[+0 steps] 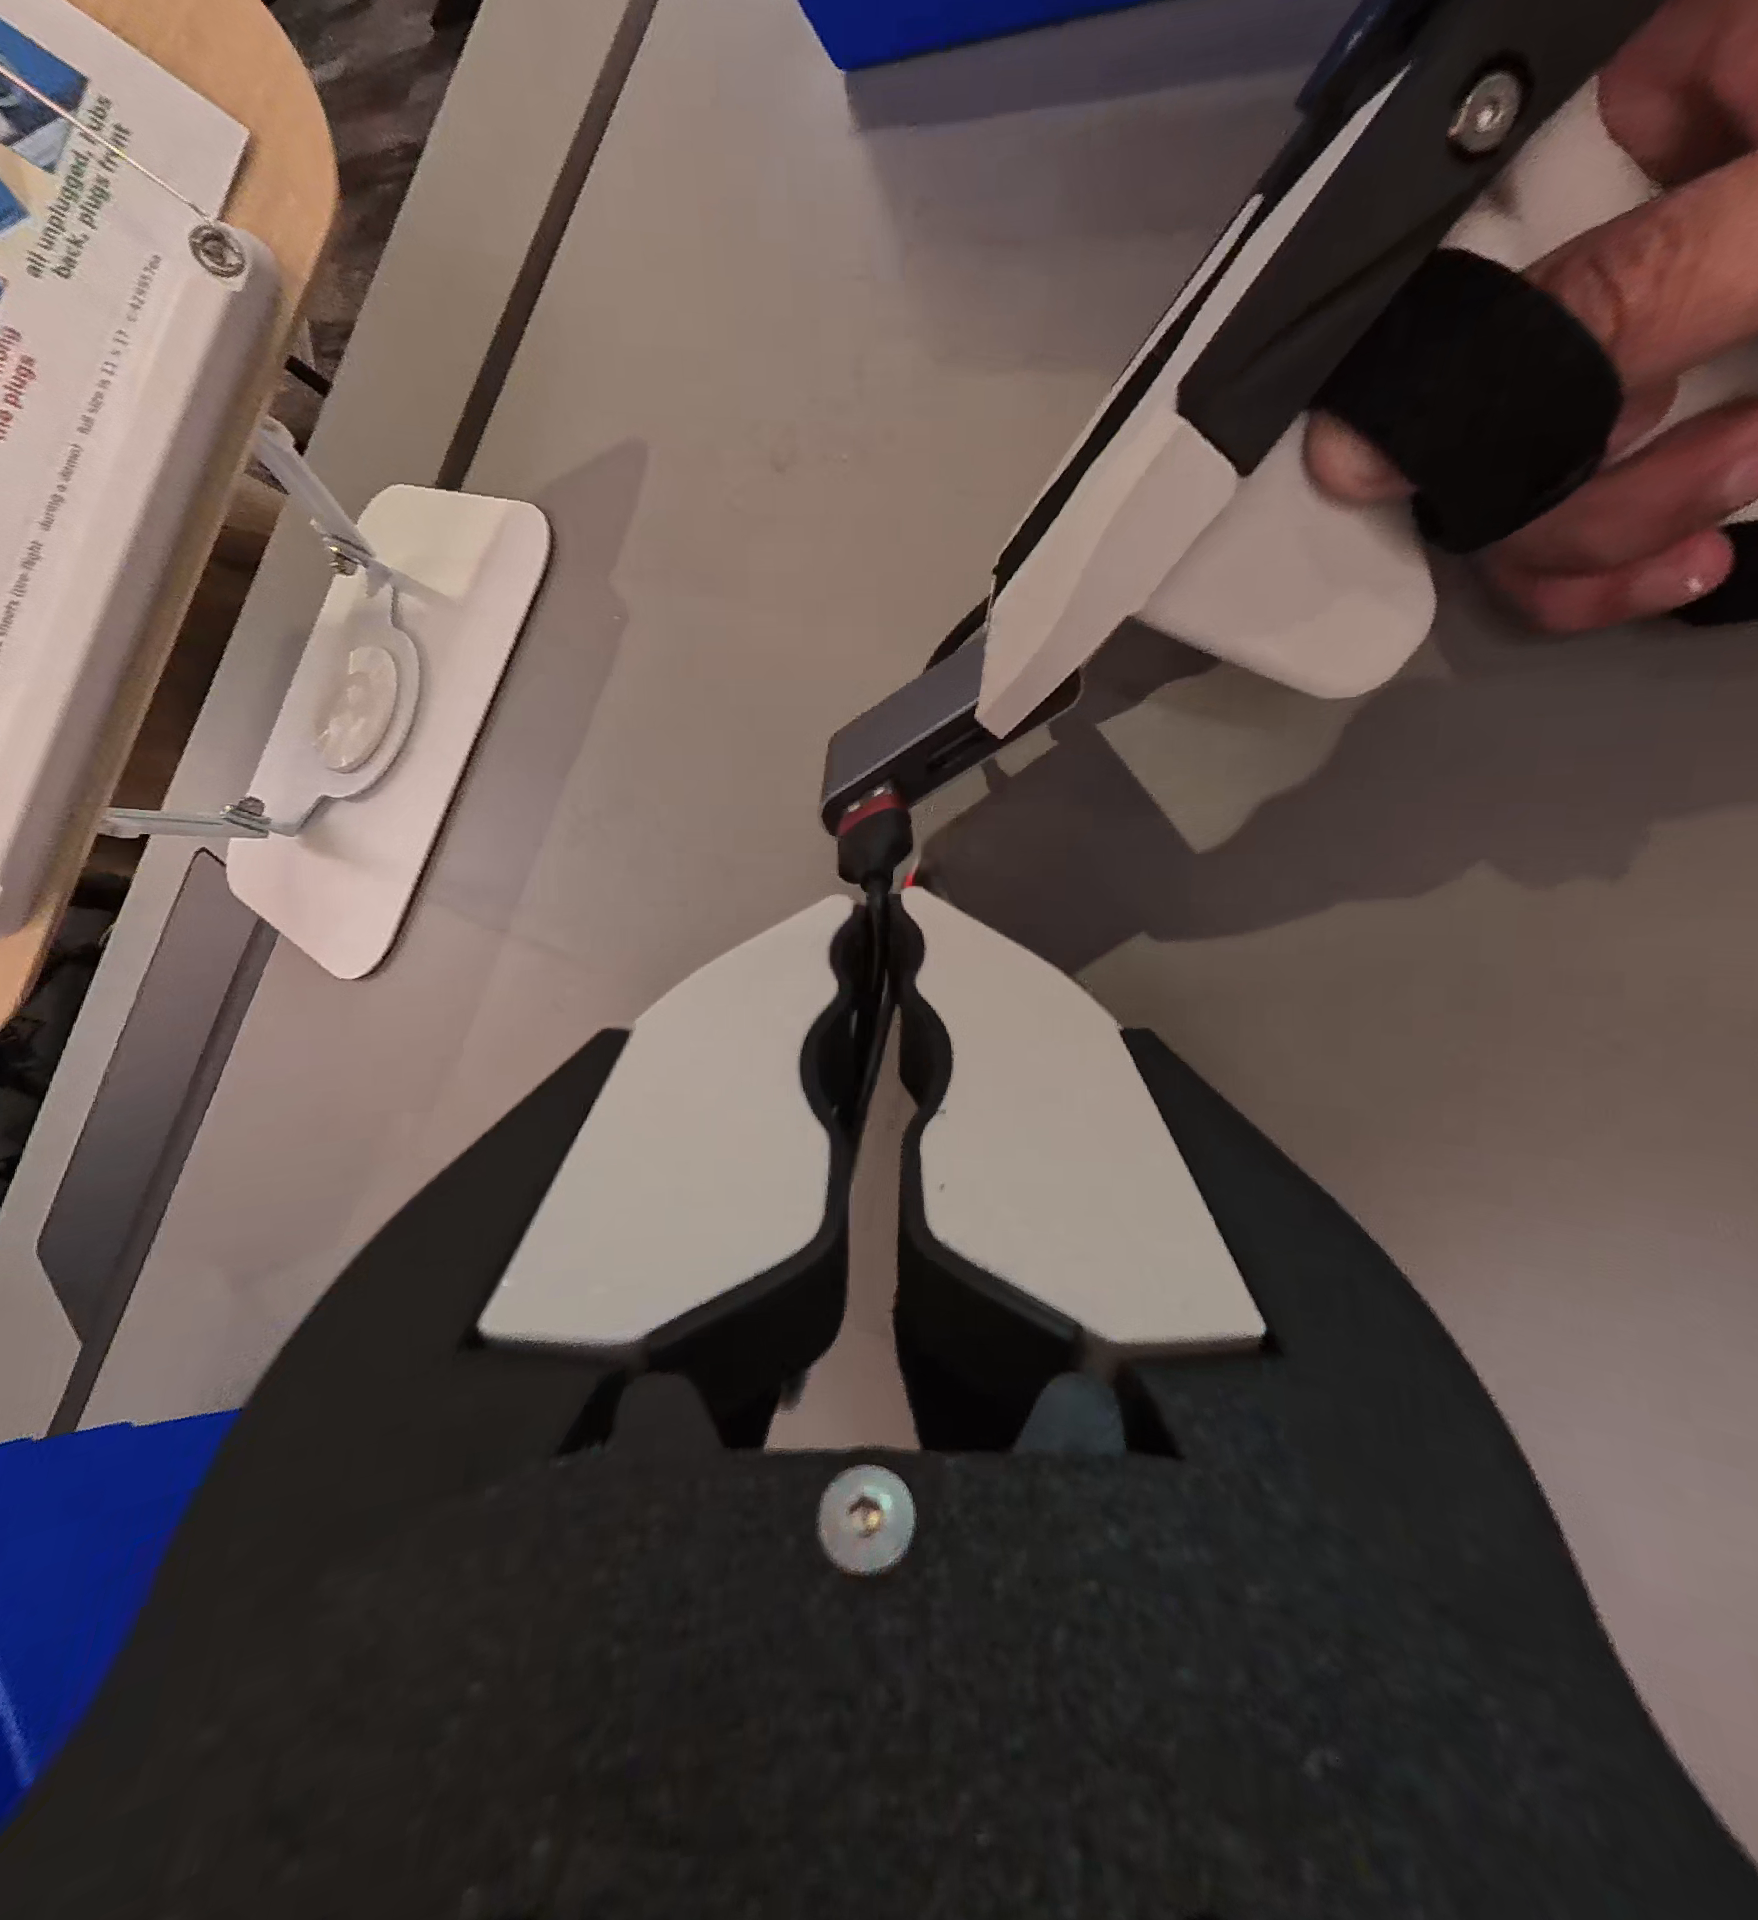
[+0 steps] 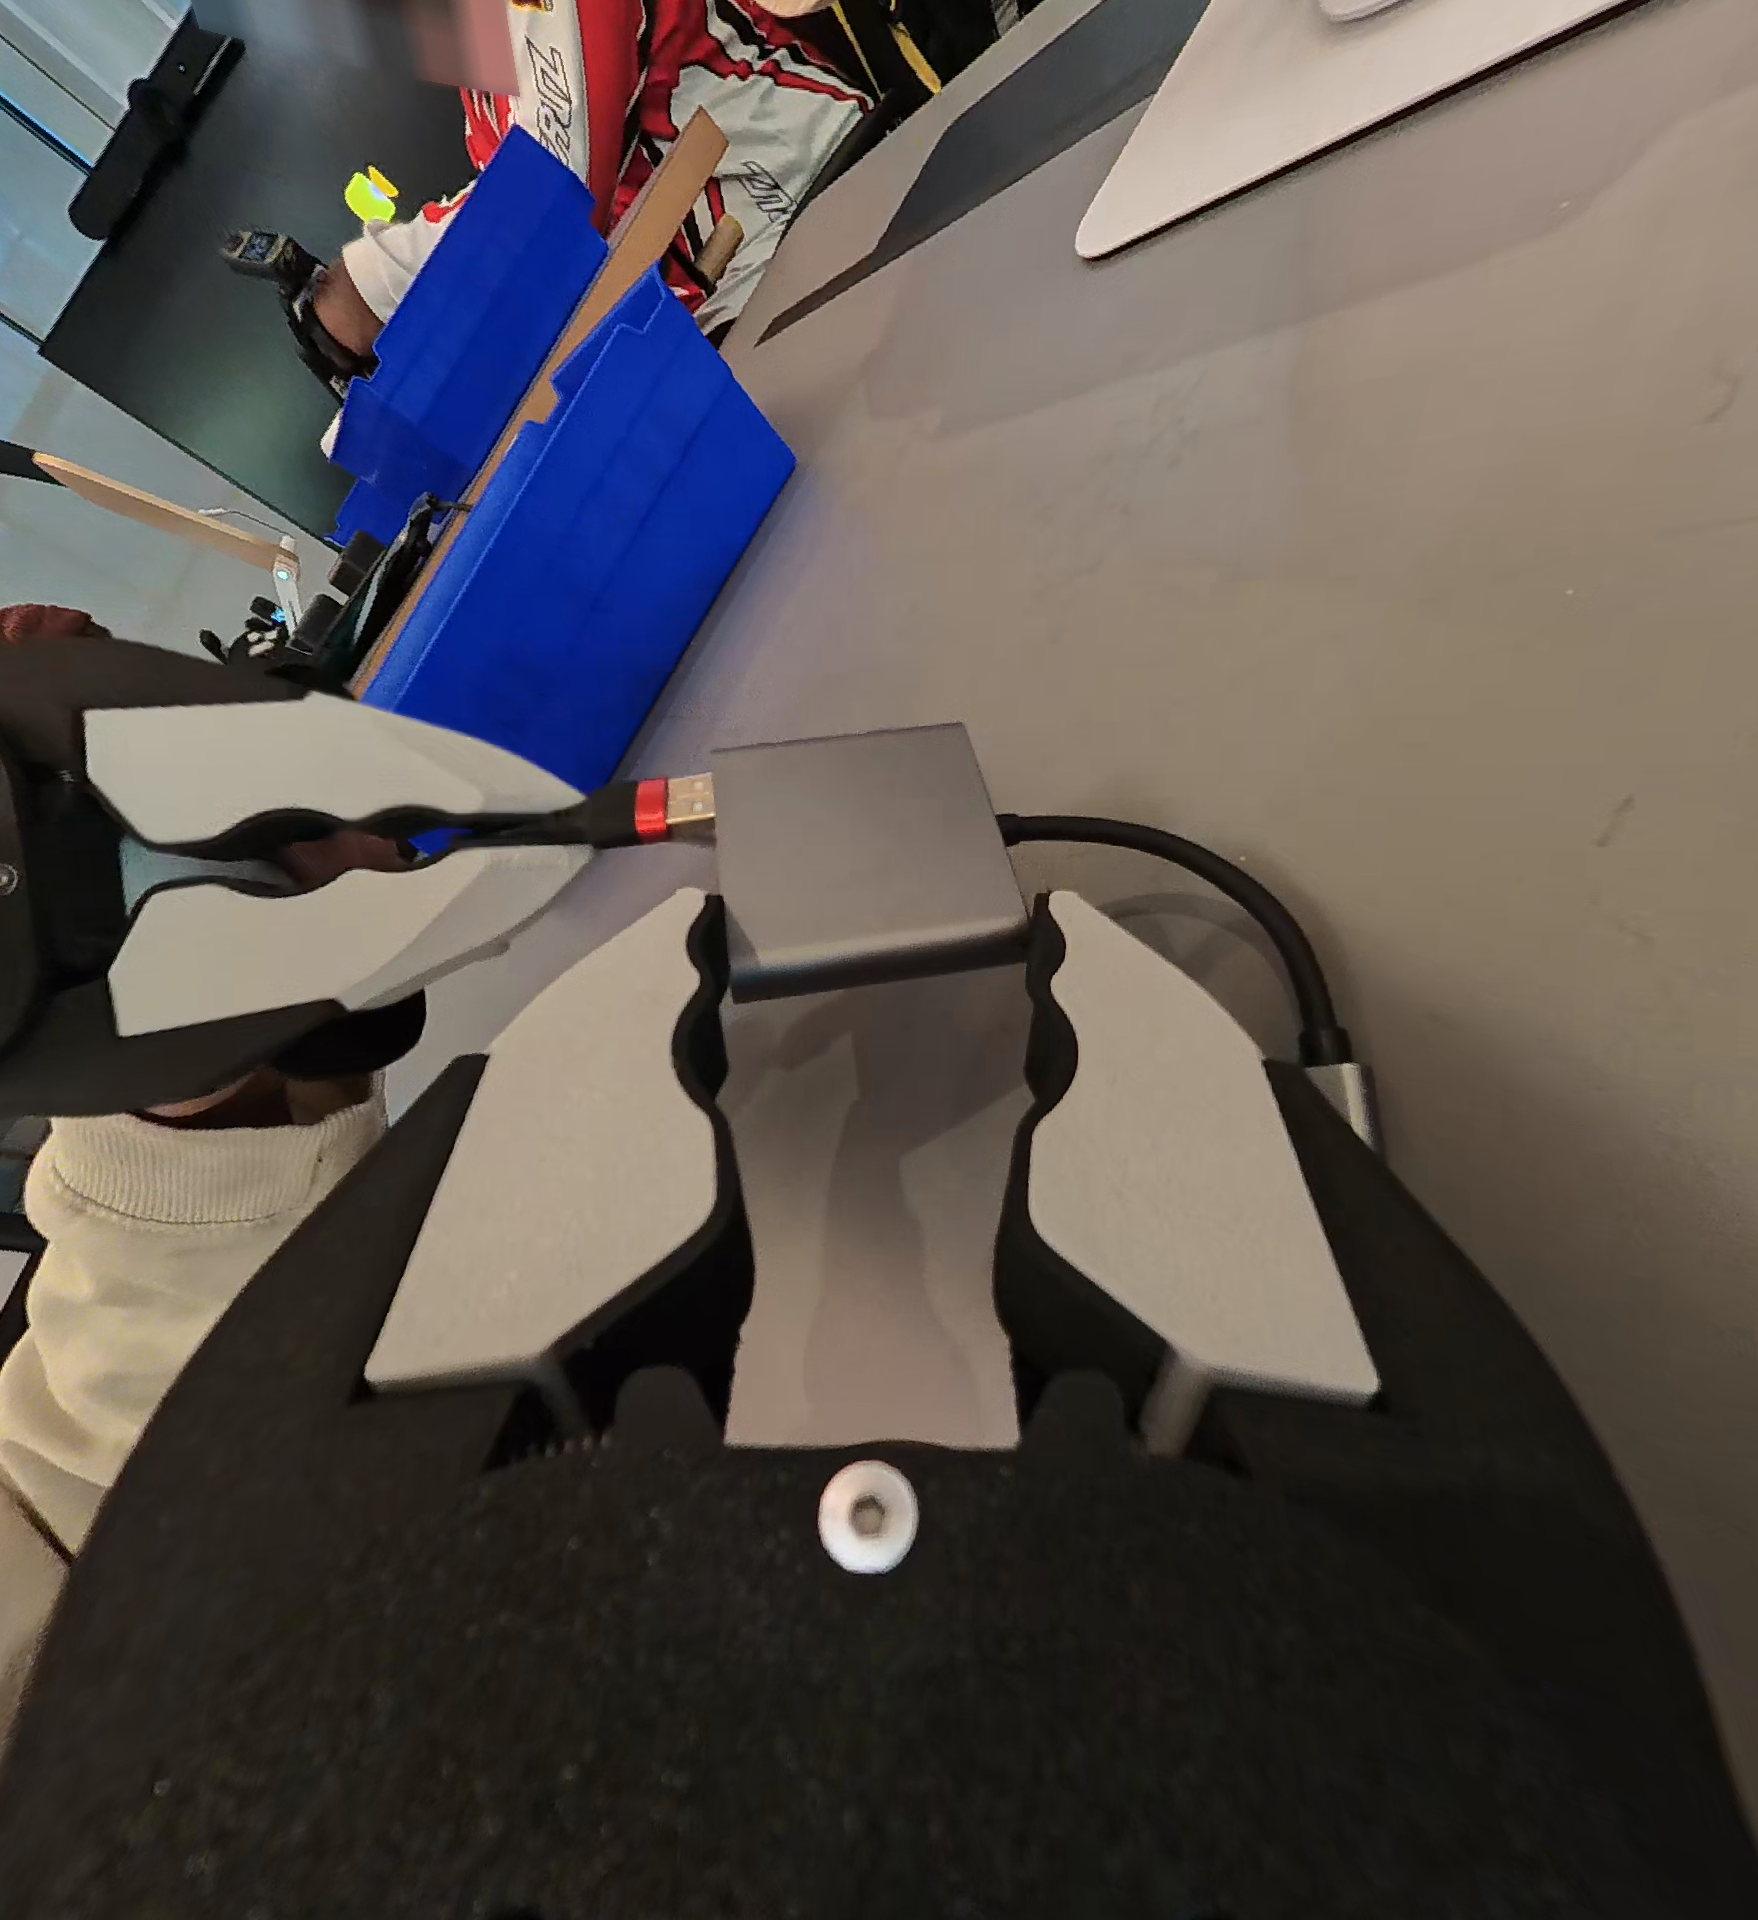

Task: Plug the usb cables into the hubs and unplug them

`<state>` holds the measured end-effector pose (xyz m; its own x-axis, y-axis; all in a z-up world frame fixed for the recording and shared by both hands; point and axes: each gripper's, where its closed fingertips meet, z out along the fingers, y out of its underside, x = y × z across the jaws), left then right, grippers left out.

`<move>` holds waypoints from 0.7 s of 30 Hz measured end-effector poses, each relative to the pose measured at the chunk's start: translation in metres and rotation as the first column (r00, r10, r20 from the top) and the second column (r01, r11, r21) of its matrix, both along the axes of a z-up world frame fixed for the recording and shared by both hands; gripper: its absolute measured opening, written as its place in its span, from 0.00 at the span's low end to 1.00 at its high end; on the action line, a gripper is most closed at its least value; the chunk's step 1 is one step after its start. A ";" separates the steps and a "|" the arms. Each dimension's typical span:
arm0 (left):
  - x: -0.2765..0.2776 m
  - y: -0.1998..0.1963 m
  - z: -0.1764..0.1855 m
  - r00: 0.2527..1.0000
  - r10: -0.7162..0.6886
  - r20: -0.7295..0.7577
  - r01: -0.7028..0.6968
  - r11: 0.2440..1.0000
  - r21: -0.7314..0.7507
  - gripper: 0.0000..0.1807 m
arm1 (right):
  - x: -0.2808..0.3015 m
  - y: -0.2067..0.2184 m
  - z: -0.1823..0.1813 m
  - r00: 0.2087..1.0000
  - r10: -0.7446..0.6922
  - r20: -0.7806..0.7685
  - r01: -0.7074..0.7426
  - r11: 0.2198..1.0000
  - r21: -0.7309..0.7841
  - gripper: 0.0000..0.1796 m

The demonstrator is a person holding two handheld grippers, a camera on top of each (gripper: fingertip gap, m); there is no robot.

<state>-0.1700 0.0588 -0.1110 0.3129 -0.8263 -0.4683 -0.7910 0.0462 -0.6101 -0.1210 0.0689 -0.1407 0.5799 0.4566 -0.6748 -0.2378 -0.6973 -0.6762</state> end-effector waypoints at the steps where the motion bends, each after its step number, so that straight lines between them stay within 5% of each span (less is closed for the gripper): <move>1: 0.000 0.000 0.000 1.000 0.001 -0.005 -0.001 1.000 -0.001 0.01 | 0.000 0.000 0.000 1.000 0.001 0.003 -0.001 1.000 -0.001 0.31; 21: 0.000 -0.002 0.004 0.992 -0.030 -0.121 0.025 0.999 -0.046 0.01 | -0.003 -0.004 0.000 1.000 0.013 0.019 -0.014 1.000 0.015 0.31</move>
